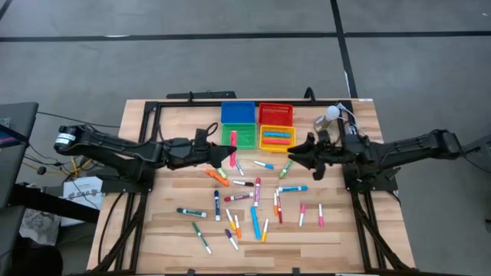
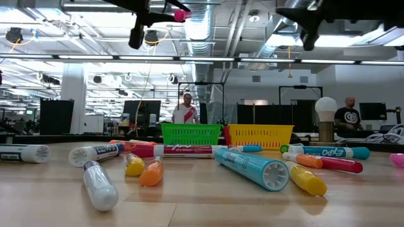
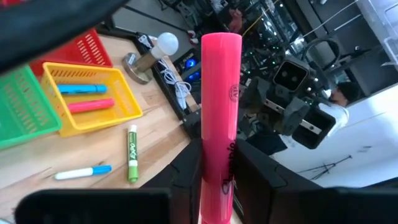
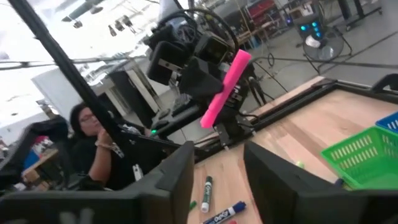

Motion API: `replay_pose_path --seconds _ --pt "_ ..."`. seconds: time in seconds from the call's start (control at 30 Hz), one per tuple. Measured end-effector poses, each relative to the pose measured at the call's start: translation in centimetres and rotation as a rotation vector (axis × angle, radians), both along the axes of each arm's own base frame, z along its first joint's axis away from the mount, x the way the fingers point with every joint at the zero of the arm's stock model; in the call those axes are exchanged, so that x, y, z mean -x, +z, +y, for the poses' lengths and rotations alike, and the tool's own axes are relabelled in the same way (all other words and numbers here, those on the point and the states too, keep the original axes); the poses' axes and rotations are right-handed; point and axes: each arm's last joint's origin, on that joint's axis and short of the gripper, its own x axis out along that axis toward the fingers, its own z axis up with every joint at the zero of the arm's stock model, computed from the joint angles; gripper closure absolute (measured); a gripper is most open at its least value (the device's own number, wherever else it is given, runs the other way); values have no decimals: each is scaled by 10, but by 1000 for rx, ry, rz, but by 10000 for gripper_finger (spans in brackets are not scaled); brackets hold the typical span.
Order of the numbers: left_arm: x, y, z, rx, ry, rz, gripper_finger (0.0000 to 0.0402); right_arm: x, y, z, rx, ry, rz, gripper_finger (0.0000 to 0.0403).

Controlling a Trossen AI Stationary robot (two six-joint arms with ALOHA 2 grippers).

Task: Pick & Place Markers
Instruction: Put the large pink highlighter pen into the yellow bin

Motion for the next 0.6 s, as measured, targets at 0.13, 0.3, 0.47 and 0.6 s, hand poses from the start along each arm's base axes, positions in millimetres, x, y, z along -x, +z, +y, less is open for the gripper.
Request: replay_pose_path --seconds 0.13,0.3,0.47,0.6 --pt "-3 0 4 -8 -12 -11 328 -19 6 -4 2 -4 33 225" --pt "-4 5 4 -37 -19 -51 327 -43 13 -10 3 69 63 186" --pt "-4 6 4 -40 -20 -60 329 -70 23 -18 -6 87 59 162" --pt "-4 6 3 -45 -32 -61 327 -89 31 -29 -5 108 48 158"
